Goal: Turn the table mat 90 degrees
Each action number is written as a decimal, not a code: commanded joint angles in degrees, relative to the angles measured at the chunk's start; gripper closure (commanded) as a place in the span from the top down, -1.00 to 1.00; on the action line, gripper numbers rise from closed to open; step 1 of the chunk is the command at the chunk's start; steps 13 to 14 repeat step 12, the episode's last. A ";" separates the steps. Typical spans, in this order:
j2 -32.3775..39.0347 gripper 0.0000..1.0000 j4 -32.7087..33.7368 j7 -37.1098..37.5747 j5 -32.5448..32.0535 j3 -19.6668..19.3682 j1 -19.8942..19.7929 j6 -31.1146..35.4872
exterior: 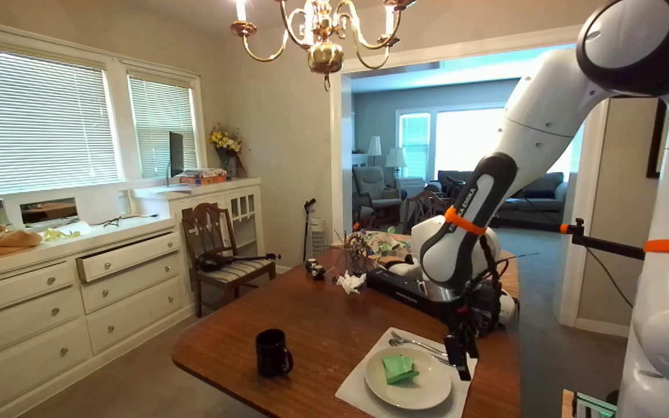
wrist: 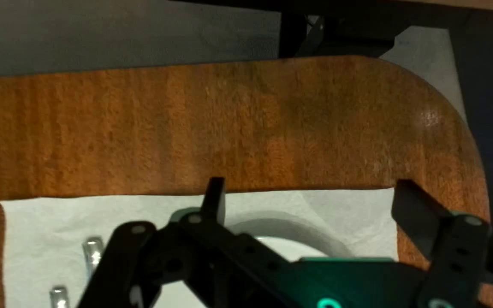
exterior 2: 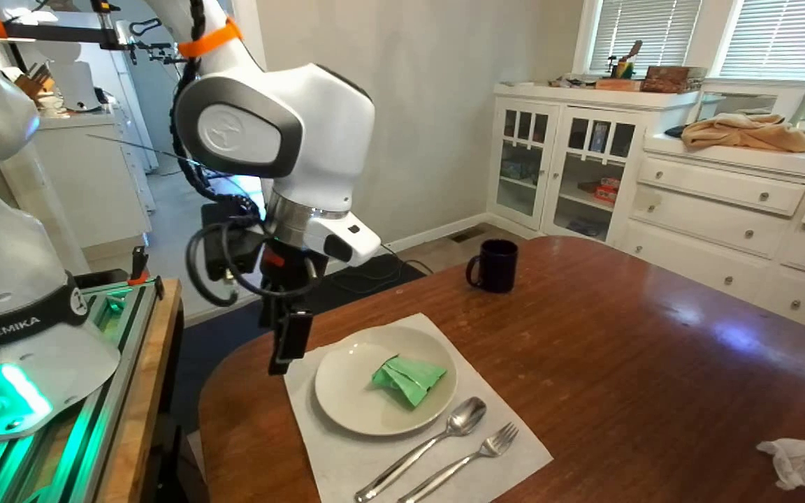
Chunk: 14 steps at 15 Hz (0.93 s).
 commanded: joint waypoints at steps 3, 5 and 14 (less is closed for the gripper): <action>-17.74 1.00 -2.28 -1.99 -0.48 -4.98 -8.02 -10.78; -20.38 1.00 0.28 -2.40 -0.84 -5.69 -9.46 -14.11; -21.81 1.00 0.29 -1.89 -0.53 -6.00 -9.79 -13.89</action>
